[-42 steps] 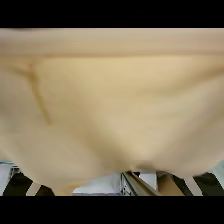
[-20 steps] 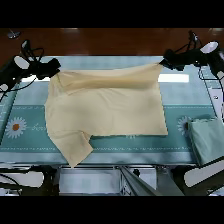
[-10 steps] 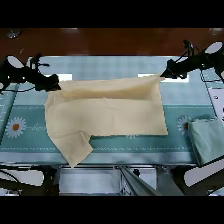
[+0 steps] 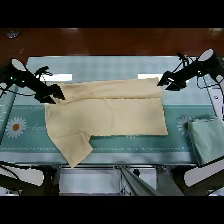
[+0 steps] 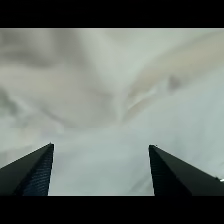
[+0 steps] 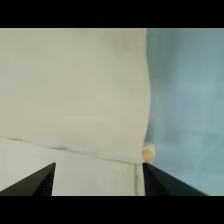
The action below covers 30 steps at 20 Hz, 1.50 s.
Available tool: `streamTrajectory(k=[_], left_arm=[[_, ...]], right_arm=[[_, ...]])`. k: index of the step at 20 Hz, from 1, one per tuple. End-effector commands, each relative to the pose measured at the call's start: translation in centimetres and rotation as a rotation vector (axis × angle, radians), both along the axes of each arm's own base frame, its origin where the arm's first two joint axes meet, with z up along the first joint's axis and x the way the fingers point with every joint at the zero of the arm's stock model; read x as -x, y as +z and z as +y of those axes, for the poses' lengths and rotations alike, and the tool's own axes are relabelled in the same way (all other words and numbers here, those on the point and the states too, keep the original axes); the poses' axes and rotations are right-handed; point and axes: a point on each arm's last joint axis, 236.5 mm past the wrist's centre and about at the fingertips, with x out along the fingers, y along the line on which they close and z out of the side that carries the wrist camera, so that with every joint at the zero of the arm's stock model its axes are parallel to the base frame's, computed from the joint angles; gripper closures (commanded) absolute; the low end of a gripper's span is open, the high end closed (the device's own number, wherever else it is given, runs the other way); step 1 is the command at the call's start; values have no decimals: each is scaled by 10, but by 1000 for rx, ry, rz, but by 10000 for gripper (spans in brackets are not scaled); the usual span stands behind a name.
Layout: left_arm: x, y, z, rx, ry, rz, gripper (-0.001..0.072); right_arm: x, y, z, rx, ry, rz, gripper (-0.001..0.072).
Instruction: Fold the shirts.
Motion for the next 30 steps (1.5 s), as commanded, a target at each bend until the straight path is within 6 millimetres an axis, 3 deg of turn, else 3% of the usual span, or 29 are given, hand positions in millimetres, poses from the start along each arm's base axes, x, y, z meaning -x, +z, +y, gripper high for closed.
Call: streamTrajectory(k=[1, 4, 6, 8, 11, 14, 17, 20, 24, 25, 26, 27, 30], left_arm=[[24, 25, 36, -91, 39, 49, 9], [49, 45, 57, -107, 124, 10, 9], [85, 36, 63, -107, 193, 23, 9], [128, 17, 55, -59, 281, 52, 9], [177, -6, 22, 105, 371, 119, 9], [205, -27, 6, 130, 402, 182, 9], [220, -37, -11, 137, 364, 219, 9], [200, -39, -48, 254, 392, 133, 9], [183, -50, -61, 243, 429, 49, 11], [183, -50, -64, 240, 413, 48, 50], [184, -49, -66, 243, 390, 42, 467], [184, -47, -67, 254, 364, 27, 666], [183, -39, -69, 264, 334, 4, 679]], right_arm=[[21, 32, -33, 4, -61, 35, 82], [50, 54, -76, 93, -131, -10, 81], [71, 48, -76, 82, -186, -62, 81], [98, 34, -48, 5, -203, -106, 81], [131, 23, 9, -181, -233, -183, 81], [153, 16, 31, -258, -238, -181, 82], [160, 15, 36, -267, -220, -167, 82], [162, 15, 37, -273, -216, -159, 82], [163, 15, 36, -279, -234, -144, 82], [163, 15, 31, -280, -252, -143, 82], [164, 15, 22, -277, -275, -138, 82], [170, 10, 9, -258, -300, -115, 82], [227, -25, -40, -64, -328, 107, 82]])
